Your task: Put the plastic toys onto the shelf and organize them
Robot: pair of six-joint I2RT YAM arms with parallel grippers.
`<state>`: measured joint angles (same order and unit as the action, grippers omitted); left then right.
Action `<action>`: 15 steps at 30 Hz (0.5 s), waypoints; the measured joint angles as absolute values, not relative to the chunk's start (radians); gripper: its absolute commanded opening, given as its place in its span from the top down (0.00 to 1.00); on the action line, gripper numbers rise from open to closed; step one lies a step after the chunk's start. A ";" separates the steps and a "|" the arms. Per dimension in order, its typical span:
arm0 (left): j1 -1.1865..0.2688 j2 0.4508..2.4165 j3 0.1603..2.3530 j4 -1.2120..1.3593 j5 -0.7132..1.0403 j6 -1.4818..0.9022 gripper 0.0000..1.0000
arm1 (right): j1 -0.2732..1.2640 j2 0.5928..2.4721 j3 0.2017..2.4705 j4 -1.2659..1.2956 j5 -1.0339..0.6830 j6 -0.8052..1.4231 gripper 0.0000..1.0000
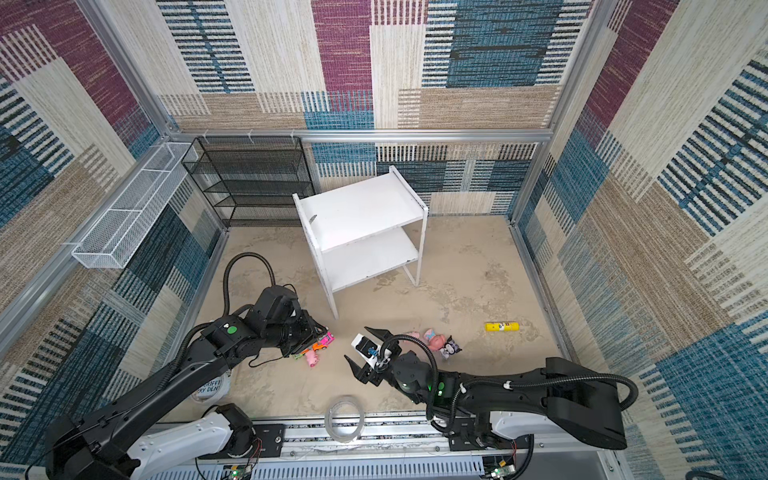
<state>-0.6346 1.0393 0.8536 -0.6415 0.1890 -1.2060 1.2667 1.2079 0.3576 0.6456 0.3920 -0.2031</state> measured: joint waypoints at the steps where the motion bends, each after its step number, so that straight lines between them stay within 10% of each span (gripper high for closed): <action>1: -0.627 1.036 0.846 -0.638 0.190 -1.217 0.89 | 1.271 1.237 0.370 0.659 0.392 -0.212 0.17; 15: -0.579 0.978 0.800 -0.646 0.243 -1.291 0.91 | 1.282 1.510 0.507 0.781 0.295 -0.241 0.21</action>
<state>-0.5793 0.9775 0.8001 -0.6460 0.2428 -1.2911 1.2823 1.5105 0.5068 0.7815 0.2955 -0.2413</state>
